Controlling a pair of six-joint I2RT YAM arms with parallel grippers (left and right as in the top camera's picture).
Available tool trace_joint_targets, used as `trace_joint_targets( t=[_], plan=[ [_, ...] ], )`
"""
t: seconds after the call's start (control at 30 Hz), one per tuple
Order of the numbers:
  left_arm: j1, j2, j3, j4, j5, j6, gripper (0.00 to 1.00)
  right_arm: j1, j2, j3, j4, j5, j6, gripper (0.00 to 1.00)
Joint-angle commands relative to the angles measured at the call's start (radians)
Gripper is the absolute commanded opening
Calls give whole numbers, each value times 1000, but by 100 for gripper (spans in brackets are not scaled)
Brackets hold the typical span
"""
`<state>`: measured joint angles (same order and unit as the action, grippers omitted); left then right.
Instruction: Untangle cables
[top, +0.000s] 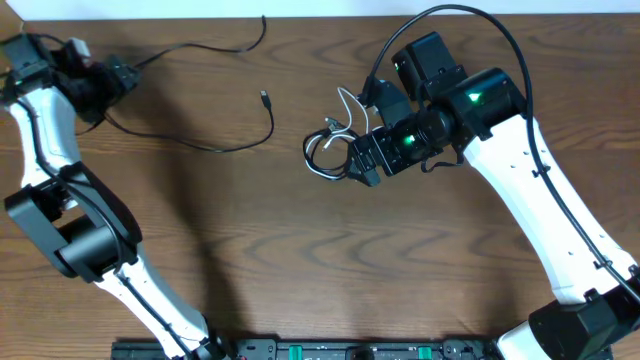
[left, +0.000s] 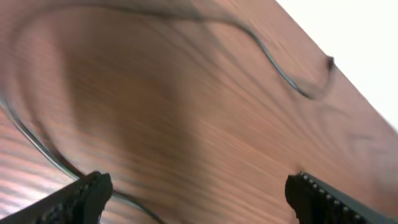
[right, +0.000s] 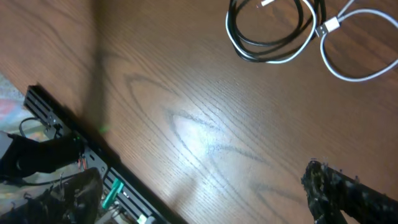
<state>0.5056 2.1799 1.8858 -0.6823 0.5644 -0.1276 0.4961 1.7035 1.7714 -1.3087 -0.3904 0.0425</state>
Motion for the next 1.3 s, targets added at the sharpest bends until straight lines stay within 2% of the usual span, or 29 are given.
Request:
trace_joint_targets(
  t=[0.0,0.1,0.2,0.27,0.43,0.53,0.67,0.73,0.8,0.87,0.93,1.07,1.27],
  plan=[
    [-39,-66,13,-137,41,-188,94,1,-8,-2,-8,11,32,99],
    [-118,-74,11,-334,-222,-418,94,1,-8,-2,-4,11,32,99],
    [-220,-74,-34,-382,-423,-526,95,1,-8,-2,-6,16,32,99],
    [-269,-73,-60,-380,-435,-558,95,1,-8,-2,-9,25,31,99],
    [-348,-73,-152,-347,-435,-733,95,1,-8,-2,-20,26,31,99],
    [-381,-73,-221,-279,-437,-768,90,1,-8,-2,-20,26,31,99],
    [-386,-72,-281,-193,-504,-793,74,1,-8,-2,-21,25,31,99],
    [-386,-71,-316,-147,-517,-810,61,1,-8,-2,-21,25,31,99],
    [-386,-70,-354,-86,-517,-810,39,1,-8,-2,-21,26,31,99],
    [-383,-70,-369,-21,-565,-809,9,1,-8,-2,-23,26,31,99],
    [-378,-70,-368,40,-609,-778,8,1,-8,-2,-27,26,31,99],
    [-358,-70,-362,224,-575,-673,7,1,-8,-2,-38,26,31,99],
    [-309,-70,-233,443,-568,-490,7,1,-8,-6,-45,26,31,99]
  ],
)
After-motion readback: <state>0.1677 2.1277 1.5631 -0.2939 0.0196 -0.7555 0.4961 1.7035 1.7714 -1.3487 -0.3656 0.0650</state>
